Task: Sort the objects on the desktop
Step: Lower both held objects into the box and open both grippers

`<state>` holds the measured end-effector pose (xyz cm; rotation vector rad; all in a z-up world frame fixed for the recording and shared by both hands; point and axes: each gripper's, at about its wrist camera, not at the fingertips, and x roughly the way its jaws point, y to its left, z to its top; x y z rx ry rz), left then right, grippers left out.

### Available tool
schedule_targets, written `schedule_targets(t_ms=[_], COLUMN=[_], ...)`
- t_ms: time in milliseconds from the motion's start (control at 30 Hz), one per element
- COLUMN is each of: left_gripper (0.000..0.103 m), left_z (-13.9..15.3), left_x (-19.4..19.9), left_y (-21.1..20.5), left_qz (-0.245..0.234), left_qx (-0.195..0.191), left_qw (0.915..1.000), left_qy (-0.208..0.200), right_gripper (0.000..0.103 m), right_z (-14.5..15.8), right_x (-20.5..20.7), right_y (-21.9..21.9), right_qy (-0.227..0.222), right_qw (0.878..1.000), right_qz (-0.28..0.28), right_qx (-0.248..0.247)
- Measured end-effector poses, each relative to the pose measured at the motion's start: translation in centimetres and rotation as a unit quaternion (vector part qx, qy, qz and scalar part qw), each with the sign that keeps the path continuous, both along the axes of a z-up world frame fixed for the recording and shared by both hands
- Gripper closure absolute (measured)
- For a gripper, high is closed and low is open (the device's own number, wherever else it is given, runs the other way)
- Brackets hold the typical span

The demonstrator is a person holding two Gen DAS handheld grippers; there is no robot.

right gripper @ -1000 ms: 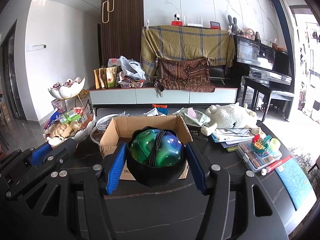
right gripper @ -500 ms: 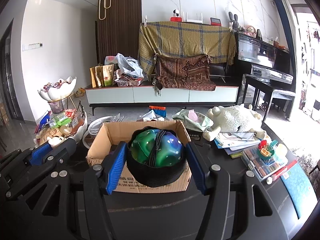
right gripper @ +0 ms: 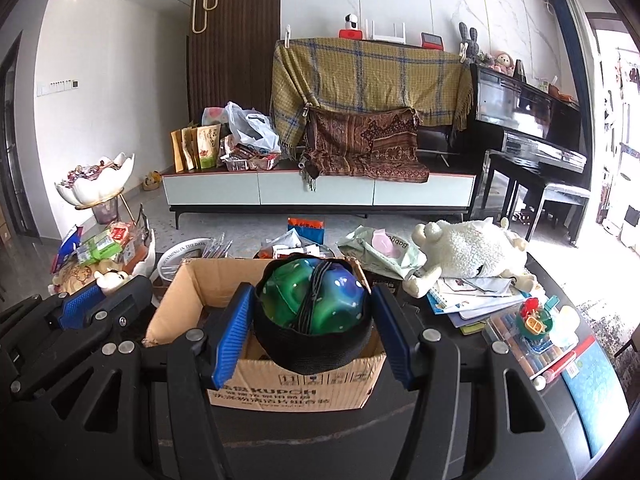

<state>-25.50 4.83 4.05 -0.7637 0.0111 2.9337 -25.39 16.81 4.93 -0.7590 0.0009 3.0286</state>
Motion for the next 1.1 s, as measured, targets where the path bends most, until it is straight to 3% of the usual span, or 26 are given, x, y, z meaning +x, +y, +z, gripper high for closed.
schedule_targets(t_ms=[400,733,1000,1100], left_gripper=[0.086,0.085,0.083,0.078], left_z=[-1.6,-2.1,-1.8,-1.5], left_x=[-3.5,-5.2,-5.7,-6.2], left_y=[1.0,0.7,1.4,0.9], left_qz=[-0.005,0.001,-0.013,-0.016], left_qx=[-0.006,0.012,-0.025,-0.002], left_qw=[0.9996,0.9991,0.9985,0.9988], left_qy=[-0.028,-0.041,-0.047,-0.047], right_gripper=[0.046,0.044,0.043,0.043], right_z=[-1.4,-2.3,-2.8,-2.3], right_x=[-3.4,-5.2,-6.0,-5.9], right_y=[0.7,1.5,2.0,1.8], right_qy=[-0.028,-0.052,-0.069,-0.054], right_qw=[1.0,0.998,0.997,0.998], right_qz=[-0.004,-0.009,-0.02,-0.024], right_qx=[0.001,-0.022,-0.039,-0.02])
